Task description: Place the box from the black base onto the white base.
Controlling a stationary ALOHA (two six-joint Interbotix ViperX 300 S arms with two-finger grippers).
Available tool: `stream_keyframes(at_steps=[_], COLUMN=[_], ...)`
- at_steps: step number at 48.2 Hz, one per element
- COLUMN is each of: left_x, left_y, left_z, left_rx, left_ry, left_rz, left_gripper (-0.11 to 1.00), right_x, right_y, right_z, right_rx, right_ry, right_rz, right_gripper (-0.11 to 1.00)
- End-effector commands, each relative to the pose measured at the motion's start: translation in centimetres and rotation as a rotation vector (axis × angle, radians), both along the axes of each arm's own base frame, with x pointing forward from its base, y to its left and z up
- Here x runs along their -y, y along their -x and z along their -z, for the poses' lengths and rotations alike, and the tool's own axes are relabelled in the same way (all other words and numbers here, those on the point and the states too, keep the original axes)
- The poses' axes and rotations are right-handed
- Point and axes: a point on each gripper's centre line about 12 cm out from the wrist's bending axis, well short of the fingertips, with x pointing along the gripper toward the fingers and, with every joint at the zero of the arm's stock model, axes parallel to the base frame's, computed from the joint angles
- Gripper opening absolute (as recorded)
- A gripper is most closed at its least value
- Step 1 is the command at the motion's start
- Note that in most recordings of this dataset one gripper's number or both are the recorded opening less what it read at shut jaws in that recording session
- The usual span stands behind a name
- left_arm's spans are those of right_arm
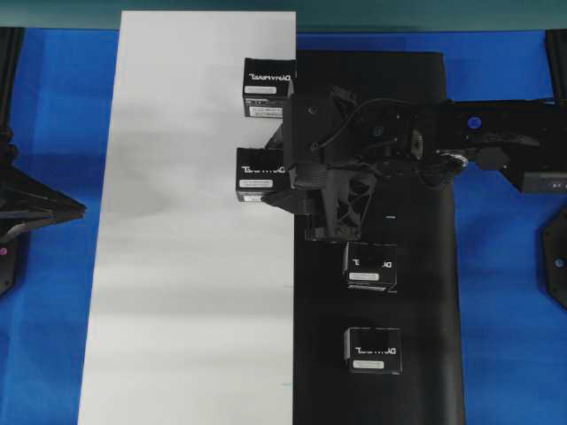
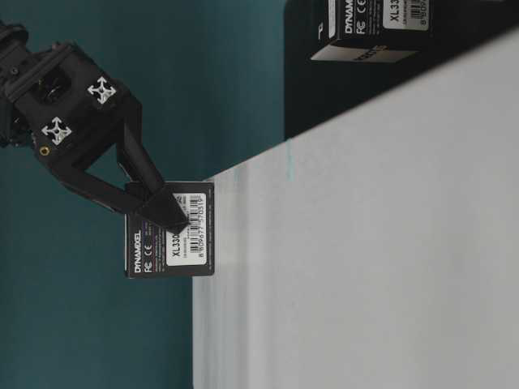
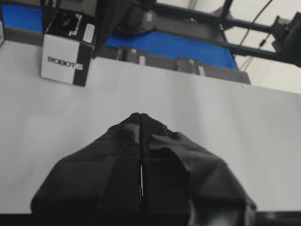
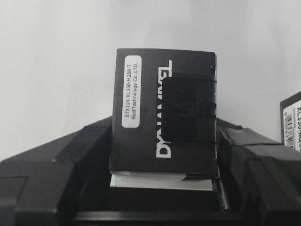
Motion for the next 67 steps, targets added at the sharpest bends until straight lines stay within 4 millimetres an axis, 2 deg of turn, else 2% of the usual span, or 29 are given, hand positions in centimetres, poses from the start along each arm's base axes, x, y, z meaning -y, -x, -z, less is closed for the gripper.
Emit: stream_keyframes(at_steps=[1, 9, 11, 16, 21, 29, 40, 54, 67], left_x=[0.0, 0.0, 0.0, 0.0, 0.0, 0.0, 0.0, 0.0, 0.0], left_y=[-0.1, -0.1, -0.1, -0.2, -0.2, -0.1, -0.1, -0.1, -0.1], left_z=[-1.0, -1.0, -1.1, -0.9, -0.9, -0.7, -0.7, -0.7, -0.8], left_rx=[0.025, 0.025, 0.026, 0.022, 0.015, 0.000, -0.001, -0.003, 0.002], left_ry=[-0.001, -0.001, -0.002, -0.002, -0.001, 0.000, -0.002, -0.003, -0.003], left_rz=[0.001, 0.001, 0.002, 0.002, 0.001, 0.001, 0.001, 0.001, 0.001], left_gripper=[-0.07, -0.07, -0.07, -0.07, -0.07, -0.07, -0.07, -0.07, -0.07], right_x=[-0.1, -0.2, -0.2, -0.2, -0.4, -0.6, -1.2, -1.8, -2.9], right_y=[-0.2, 0.0, 0.0, -0.2, -0.3, 1.1, 5.6, 11.7, 16.0], right_z=[0.2, 0.3, 0.1, -0.1, -0.9, -2.9, -5.2, -3.9, -2.7], right_rx=[-0.001, -0.001, 0.005, 0.032, 0.080, 0.144, 0.289, 0.371, 0.407], right_ry=[-0.002, -0.009, -0.007, -0.002, 0.002, 0.001, -0.041, -0.055, -0.060], right_rz=[-0.001, 0.001, 0.000, 0.000, -0.002, 0.004, 0.039, 0.053, 0.027], right_gripper=[0.52, 0.53, 0.60, 0.87, 1.00, 0.99, 0.99, 0.99, 0.99])
